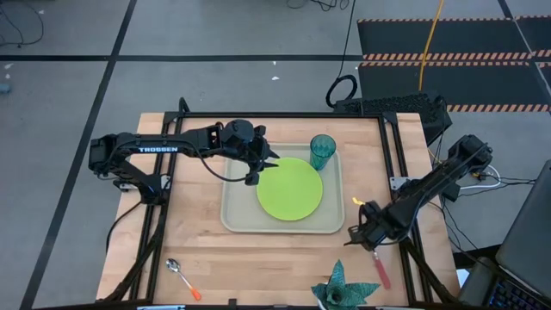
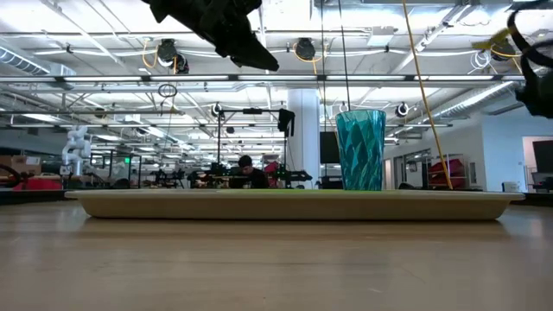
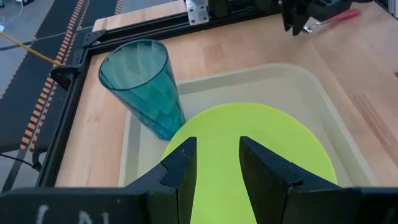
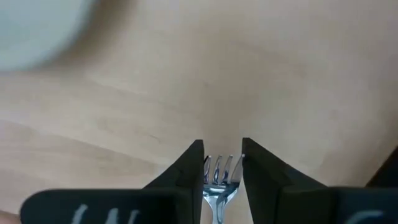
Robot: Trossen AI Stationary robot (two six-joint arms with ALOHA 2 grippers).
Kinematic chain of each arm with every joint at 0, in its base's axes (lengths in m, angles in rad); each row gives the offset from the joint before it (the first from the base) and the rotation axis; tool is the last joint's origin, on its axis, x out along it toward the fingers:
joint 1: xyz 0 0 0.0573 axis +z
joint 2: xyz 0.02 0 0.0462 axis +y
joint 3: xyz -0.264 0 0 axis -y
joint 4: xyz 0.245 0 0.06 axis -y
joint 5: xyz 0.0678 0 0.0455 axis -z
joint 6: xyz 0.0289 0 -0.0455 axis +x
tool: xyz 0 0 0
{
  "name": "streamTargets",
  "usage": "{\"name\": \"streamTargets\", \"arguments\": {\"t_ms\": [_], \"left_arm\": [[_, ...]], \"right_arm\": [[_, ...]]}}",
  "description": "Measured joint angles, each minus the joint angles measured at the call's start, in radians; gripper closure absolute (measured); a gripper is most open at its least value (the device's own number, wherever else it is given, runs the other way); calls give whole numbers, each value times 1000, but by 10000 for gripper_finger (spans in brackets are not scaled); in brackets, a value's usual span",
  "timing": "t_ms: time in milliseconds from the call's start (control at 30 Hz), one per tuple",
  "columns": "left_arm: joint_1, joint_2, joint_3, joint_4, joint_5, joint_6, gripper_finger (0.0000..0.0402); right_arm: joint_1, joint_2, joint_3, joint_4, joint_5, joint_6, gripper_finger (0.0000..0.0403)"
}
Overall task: Pick and place plate/cup/fork/spoon on tray
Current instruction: Put the pink fork on the light brown serving tray to the left of the light green plate
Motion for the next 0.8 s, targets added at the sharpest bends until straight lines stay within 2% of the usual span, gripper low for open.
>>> {"name": "streamTargets", "arguments": {"t_ms": [200,367,633,733,800], "left_arm": [[0,0,0,2,0,0,277],[0,0,0,10,0,0,277],[0,0,0,20,-2,0,277],[0,0,0,20,-12,0,277],[0,0,0,11,-20,1,277]], "right_arm": [[-33,0,139,-242,127,-77,338],[-78,0,270,-360,262,-173,344],[-186,0,444,-367,527,-449,366],[-224,0,485,-317,642,-595,381],[-251,0,504,-278,672,-680,394]]}}
